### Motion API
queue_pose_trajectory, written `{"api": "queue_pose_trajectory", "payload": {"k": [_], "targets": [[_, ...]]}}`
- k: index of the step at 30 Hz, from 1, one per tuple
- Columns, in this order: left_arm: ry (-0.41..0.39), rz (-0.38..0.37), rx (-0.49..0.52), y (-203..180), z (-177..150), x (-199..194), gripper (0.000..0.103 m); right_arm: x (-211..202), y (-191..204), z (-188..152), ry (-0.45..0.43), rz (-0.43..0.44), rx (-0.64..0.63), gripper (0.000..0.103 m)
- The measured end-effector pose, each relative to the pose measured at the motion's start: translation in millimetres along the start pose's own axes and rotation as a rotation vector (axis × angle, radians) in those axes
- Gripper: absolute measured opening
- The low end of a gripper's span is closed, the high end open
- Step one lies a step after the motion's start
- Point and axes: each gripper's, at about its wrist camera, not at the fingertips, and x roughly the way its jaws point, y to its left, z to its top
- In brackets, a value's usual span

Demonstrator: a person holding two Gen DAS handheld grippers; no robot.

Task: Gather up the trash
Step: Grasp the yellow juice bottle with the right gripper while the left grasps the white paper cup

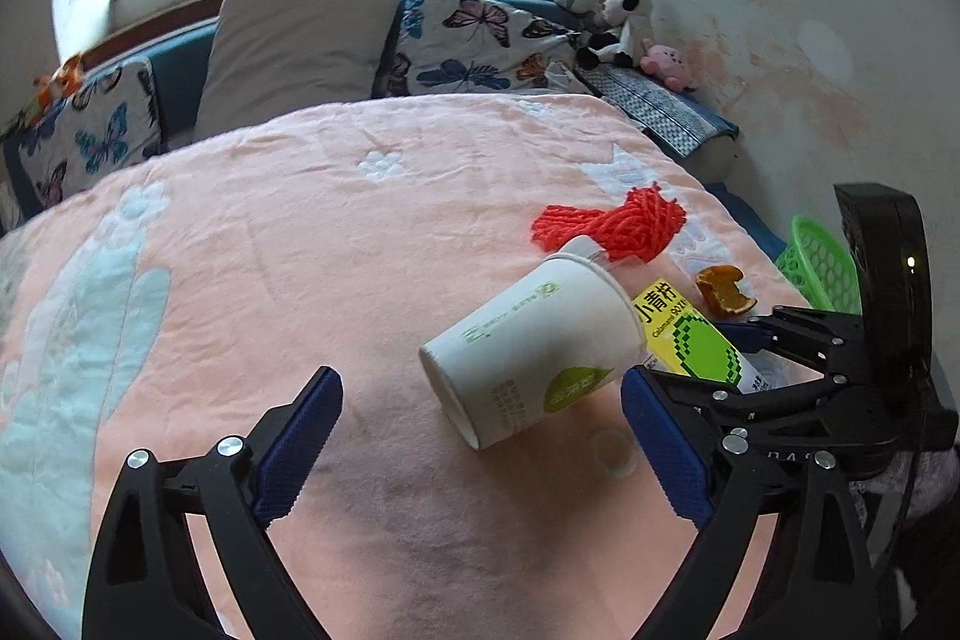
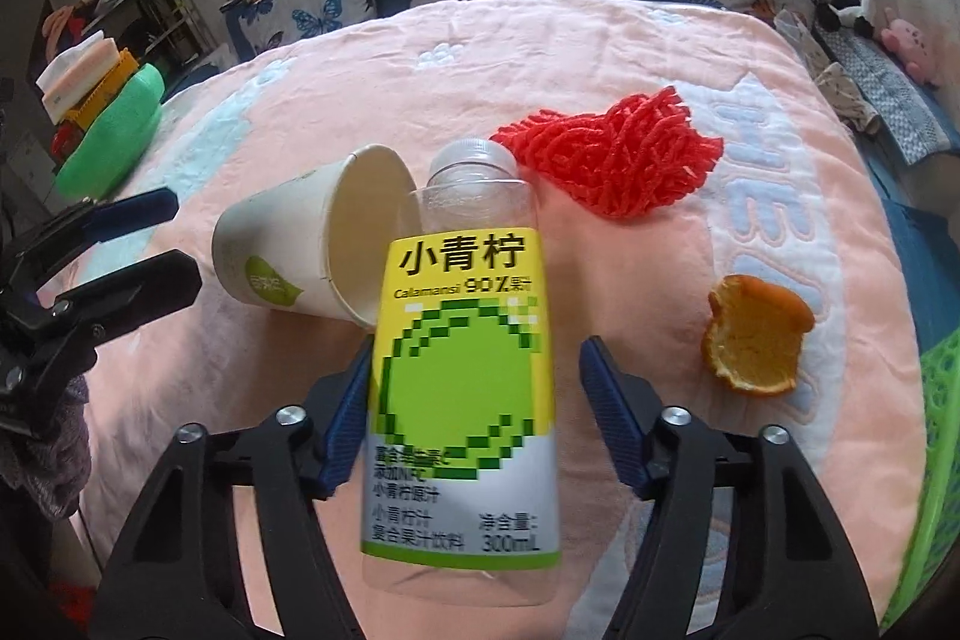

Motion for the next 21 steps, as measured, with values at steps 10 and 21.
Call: {"api": "queue_pose_trajectory", "payload": {"k": [10,21], "targets": [[0.035,-0.037,0.107,-14,15,32,0.093,-23,-13,-16,0.011,-0.001,-0.01,0.057],[0.083,-0.07,0.156,-18,15,55,0.093,-25,-13,-27,0.018,-0.023,-0.026,0.059]]}}
